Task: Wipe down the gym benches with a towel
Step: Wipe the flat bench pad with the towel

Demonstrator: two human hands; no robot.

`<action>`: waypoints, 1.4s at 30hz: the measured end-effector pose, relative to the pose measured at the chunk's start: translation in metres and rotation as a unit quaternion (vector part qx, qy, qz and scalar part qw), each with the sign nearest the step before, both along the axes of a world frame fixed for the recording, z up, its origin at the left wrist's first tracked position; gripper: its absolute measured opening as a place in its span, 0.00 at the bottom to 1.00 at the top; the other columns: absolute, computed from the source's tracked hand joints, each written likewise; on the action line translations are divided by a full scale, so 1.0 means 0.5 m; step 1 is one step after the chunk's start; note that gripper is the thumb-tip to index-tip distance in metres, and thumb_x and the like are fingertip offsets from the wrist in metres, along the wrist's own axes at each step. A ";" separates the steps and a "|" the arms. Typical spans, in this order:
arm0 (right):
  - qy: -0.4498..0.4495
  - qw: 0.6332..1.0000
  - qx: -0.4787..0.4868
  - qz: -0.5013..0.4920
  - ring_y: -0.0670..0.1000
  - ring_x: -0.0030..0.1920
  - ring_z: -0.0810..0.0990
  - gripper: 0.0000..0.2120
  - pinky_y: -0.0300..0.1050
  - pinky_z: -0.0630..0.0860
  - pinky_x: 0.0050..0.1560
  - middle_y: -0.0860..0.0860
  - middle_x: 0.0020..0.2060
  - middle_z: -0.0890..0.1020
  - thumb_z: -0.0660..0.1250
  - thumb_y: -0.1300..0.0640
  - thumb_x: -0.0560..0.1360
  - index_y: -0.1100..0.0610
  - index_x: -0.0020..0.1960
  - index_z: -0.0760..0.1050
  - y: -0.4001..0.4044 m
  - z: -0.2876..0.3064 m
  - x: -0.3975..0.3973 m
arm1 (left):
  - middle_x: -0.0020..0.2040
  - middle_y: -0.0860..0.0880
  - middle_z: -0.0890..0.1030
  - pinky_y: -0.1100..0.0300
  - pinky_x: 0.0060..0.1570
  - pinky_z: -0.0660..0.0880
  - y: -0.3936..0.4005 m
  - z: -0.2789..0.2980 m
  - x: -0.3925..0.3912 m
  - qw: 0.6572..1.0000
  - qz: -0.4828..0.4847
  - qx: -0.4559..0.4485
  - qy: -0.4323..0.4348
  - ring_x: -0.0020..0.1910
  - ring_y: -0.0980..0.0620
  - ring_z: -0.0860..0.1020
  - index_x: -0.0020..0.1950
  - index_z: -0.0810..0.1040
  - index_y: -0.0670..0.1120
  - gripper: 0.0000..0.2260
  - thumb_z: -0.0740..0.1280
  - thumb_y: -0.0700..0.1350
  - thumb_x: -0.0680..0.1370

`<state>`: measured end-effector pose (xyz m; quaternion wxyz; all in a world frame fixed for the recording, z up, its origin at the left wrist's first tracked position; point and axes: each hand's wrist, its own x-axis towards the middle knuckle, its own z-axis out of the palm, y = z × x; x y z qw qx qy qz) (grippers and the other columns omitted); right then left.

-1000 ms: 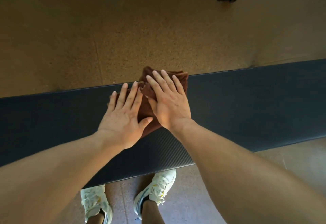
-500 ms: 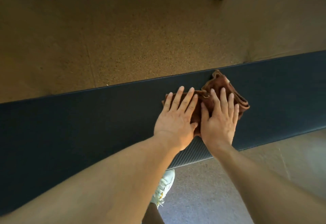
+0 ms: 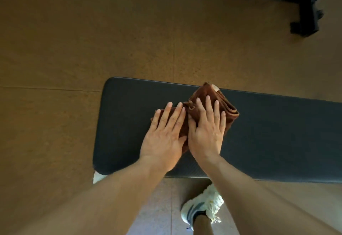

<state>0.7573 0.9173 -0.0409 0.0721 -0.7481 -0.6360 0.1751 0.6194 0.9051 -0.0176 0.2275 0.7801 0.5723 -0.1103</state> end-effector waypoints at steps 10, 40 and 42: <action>0.014 0.985 -0.015 0.170 0.52 0.85 0.43 0.26 0.53 0.36 0.83 0.47 0.85 0.53 0.54 0.45 0.86 0.44 0.83 0.58 0.054 0.010 -0.391 | 0.84 0.52 0.53 0.42 0.70 0.70 -0.024 -0.001 -0.352 0.911 0.340 -0.140 -0.187 0.76 0.44 0.67 0.79 0.32 0.65 0.34 0.55 0.57 0.84; -0.062 0.978 -0.017 0.197 0.55 0.83 0.56 0.29 0.56 0.51 0.83 0.49 0.82 0.61 0.64 0.54 0.82 0.51 0.81 0.63 -0.204 0.026 0.522 | 0.75 0.43 0.20 0.40 0.76 0.30 -0.196 0.041 0.436 0.993 0.022 -0.112 -0.026 0.74 0.42 0.21 0.80 0.28 0.47 0.44 0.61 0.50 0.81; -0.079 0.987 -0.027 0.139 0.55 0.83 0.58 0.26 0.57 0.53 0.82 0.51 0.81 0.64 0.61 0.54 0.84 0.51 0.81 0.64 -0.217 0.031 0.604 | 0.77 0.44 0.22 0.42 0.77 0.31 -0.180 0.043 0.502 0.991 -0.036 -0.122 -0.053 0.75 0.44 0.22 0.80 0.28 0.47 0.44 0.62 0.47 0.81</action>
